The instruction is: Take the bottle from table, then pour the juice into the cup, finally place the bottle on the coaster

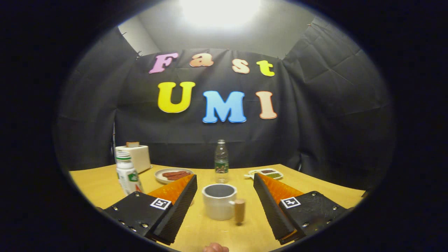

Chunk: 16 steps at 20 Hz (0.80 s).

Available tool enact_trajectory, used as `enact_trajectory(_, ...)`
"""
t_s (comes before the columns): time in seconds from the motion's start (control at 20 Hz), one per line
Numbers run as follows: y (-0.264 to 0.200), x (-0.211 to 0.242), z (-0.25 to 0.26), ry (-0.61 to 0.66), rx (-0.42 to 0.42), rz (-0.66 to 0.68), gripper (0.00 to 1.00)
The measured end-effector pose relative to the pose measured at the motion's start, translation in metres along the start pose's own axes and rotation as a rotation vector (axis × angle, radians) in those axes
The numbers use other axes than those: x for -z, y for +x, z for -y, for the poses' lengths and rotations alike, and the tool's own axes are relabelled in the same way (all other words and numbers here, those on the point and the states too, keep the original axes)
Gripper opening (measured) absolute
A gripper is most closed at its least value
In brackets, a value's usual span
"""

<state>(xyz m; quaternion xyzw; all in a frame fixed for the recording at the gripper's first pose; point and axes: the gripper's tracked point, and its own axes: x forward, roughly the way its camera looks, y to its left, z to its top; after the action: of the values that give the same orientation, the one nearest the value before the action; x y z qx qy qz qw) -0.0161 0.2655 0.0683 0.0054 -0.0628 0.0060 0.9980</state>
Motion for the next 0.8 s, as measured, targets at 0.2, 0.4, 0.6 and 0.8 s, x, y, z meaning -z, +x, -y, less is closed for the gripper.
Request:
enact_trajectory(0.2,0.005,0.023,-0.101,-0.026,-0.206,-0.038,0.98)
enact_trajectory(0.4,0.012,0.042,-0.155,-0.071,-0.345,-0.065,0.97)
enact_trajectory(0.6,0.028,0.049,-0.171,-0.061,-0.38,-0.074,0.95)
enact_trajectory(0.8,0.045,0.059,-0.185,-0.071,-0.424,-0.104,0.95)
